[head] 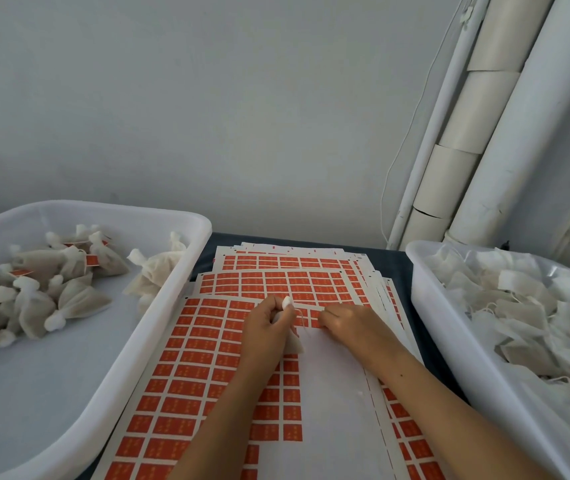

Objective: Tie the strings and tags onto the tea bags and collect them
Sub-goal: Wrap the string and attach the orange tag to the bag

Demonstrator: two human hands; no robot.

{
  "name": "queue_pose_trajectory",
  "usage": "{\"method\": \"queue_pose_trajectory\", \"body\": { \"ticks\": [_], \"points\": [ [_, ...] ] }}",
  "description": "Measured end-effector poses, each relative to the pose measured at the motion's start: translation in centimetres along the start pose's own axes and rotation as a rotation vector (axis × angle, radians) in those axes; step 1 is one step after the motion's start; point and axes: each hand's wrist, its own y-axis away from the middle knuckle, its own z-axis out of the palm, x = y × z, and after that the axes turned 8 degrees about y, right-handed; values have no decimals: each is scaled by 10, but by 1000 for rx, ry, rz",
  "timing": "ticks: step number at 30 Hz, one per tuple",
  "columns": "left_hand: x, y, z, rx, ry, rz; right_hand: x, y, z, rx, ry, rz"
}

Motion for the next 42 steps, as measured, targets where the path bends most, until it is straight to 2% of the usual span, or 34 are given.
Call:
{"method": "queue_pose_trajectory", "body": {
  "ticks": [3,19,23,29,34,38,42],
  "points": [
    [0,0,0,-10,2,8,1,0,-3,29,-4,-16],
    [-1,-2,0,13,24,-22,11,-8,-2,-36,-33,-33],
    [-2,-1,1,4,24,-20,7,-5,-2,10,31,-43],
    [-1,-1,1,0,23,-12,3,-2,-5,177,60,-96],
    [-1,-1,0,4,9,-15,1,-4,0,174,14,-27],
    [-1,-1,1,14,30,-29,-4,-6,1,268,-100,89],
    [-1,-2,0,45,47,-52,-10,-10,5,216,-261,207]
  ]
}}
